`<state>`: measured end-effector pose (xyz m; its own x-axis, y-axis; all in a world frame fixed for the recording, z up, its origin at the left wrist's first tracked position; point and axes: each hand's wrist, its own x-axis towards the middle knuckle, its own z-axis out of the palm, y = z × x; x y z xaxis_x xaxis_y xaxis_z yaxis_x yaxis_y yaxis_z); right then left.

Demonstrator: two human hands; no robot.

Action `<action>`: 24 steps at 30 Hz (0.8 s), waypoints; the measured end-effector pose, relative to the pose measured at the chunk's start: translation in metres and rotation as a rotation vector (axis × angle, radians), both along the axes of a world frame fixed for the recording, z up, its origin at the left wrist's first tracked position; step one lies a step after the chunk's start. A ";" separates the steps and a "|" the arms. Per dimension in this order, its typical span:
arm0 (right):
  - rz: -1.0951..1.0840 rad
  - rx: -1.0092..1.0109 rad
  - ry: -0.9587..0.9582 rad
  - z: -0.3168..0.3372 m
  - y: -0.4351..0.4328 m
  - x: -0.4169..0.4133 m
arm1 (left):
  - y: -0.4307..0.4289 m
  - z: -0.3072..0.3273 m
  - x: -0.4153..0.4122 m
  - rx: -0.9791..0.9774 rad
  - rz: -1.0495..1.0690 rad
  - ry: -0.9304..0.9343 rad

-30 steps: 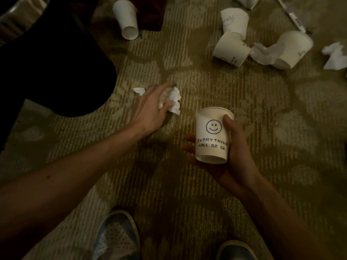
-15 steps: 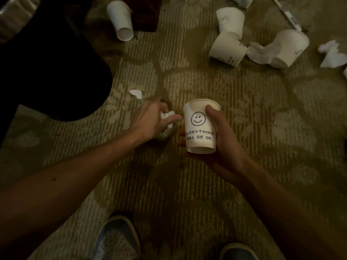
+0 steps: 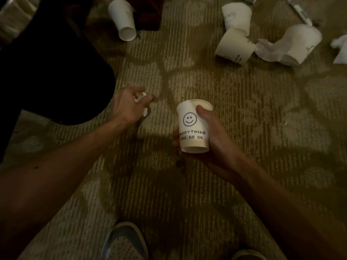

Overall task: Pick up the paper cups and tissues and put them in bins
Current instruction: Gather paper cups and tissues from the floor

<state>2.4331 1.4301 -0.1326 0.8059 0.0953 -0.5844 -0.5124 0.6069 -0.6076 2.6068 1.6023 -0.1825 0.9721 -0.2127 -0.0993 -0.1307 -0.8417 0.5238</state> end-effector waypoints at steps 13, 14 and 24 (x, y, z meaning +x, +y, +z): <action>-0.012 -0.129 0.032 0.010 0.003 -0.002 | -0.023 0.039 -0.053 -0.273 0.024 0.076; -0.001 -0.163 0.033 0.013 0.005 -0.001 | -0.026 0.045 -0.064 -0.330 0.021 0.055; -0.113 -0.445 -0.286 0.100 0.025 0.041 | -0.016 0.169 -0.064 -0.676 -0.128 -0.021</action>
